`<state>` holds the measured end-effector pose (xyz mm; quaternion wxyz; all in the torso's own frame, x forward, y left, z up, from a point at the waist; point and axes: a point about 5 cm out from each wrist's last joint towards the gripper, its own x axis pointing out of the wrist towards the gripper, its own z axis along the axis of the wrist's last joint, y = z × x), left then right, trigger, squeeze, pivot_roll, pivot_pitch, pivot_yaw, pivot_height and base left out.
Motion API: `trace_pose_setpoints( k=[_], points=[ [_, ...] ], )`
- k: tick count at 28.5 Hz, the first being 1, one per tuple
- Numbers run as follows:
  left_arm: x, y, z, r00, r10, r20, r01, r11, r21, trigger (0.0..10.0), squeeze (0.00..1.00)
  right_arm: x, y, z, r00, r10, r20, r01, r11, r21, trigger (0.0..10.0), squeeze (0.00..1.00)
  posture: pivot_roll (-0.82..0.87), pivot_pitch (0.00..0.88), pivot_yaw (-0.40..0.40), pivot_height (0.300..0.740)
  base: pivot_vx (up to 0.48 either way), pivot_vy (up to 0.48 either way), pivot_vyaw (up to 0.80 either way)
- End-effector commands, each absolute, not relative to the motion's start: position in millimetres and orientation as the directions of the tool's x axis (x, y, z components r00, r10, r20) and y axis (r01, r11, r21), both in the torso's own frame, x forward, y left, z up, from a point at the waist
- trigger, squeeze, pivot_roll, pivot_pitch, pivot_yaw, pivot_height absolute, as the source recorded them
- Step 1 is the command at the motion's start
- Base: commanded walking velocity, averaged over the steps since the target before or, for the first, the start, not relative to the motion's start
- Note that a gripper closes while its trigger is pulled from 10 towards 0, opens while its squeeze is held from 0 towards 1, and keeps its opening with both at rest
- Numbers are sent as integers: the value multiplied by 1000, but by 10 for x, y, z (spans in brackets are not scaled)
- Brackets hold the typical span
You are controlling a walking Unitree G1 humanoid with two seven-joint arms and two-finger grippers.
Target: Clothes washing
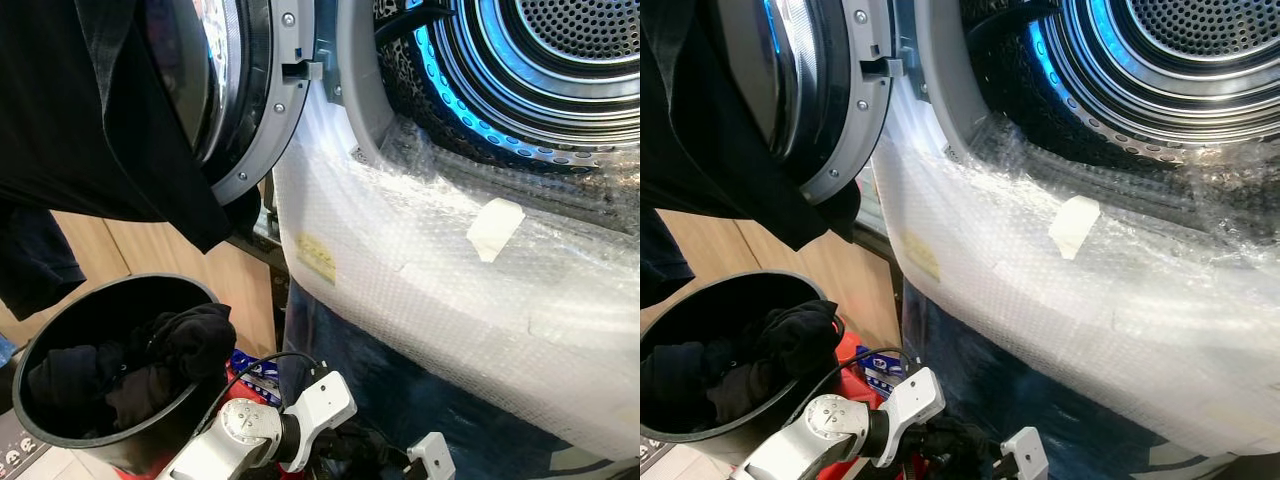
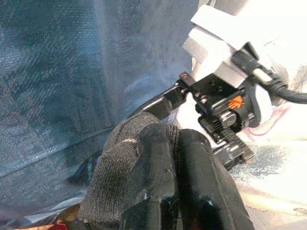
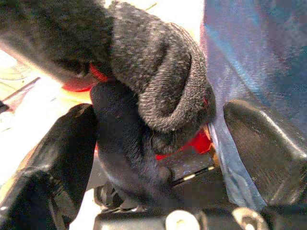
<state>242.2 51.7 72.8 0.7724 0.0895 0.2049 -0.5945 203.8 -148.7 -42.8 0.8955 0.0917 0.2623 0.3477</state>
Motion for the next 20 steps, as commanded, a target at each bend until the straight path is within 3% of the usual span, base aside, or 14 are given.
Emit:
trace_pose_setpoints(
  k=[1,7,8,9,10,11,20],
  points=[
    [2436,492,750,209,-879,-429,959,269,-84,0,0,2046,-1477,-427,622,669,-407,-566,744,355,10000,0,14,59,-21,740,0,0,0],
    [2438,490,747,209,-880,-427,960,269,-83,0,0,2045,-1475,-423,622,668,-408,-566,744,355,10000,0,14,59,-21,740,0,0,0],
    [2469,494,764,235,-874,-424,955,289,-66,0,0,2115,-1298,-395,575,707,-412,-618,705,347,10000,0,23,93,-21,740,0,0,0],
    [2490,498,769,250,-869,-426,953,299,-52,0,0,2137,-1214,-386,550,726,-412,-642,683,348,9216,0,25,99,-21,740,0,0,0],
    [2494,499,769,251,-868,-428,953,300,-49,0,0,2135,-1210,-387,548,728,-412,-643,682,349,9216,0,25,99,-21,740,0,0,0],
    [2508,507,778,260,-866,-427,950,308,-48,0,0,2153,-1206,-376,563,722,-402,-633,689,353,0,0,29,107,-24,740,0,0,0],
    [2521,526,781,277,-861,-427,944,326,-45,0,0,2194,-1218,-349,583,711,-393,-626,701,341,0,0,34,119,-25,740,0,0,0]
  ],
)
